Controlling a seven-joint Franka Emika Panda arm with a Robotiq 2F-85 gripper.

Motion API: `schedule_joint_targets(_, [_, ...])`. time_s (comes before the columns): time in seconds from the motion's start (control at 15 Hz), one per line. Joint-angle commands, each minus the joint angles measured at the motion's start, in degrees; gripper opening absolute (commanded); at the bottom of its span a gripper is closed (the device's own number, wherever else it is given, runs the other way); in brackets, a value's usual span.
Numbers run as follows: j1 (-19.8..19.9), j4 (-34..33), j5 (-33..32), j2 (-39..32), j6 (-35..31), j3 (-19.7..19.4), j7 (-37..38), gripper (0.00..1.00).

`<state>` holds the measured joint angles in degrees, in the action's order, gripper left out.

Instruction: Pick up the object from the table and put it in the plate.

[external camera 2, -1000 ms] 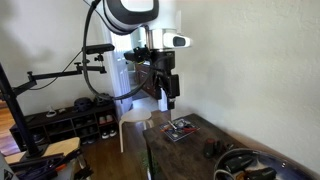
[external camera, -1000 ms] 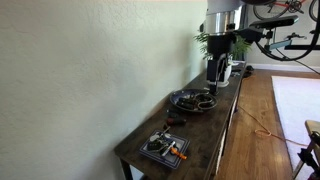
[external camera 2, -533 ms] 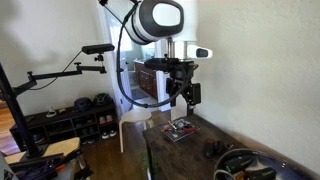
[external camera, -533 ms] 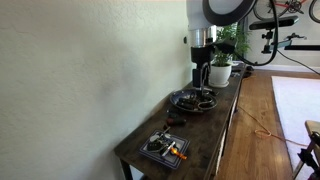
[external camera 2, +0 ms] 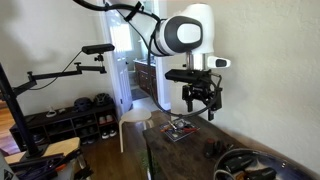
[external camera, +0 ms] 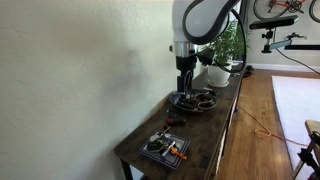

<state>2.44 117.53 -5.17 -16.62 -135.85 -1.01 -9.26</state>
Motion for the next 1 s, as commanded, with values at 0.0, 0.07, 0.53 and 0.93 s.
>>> schedule_joint_targets(0.0, [0.0,-0.8,-0.1,-0.8,-0.1,0.0,-0.1,1.0])
schedule_joint_targets(0.07, [0.0,-1.2,-0.1,-1.2,-0.2,0.0,-0.3,1.0])
schedule_joint_targets(0.53, [0.2,-2.6,-0.4,-3.9,-1.5,0.4,-2.4,1.0])
schedule_joint_targets(0.93, [0.2,-6.3,-1.6,-10.0,-1.9,0.3,-4.2,1.0])
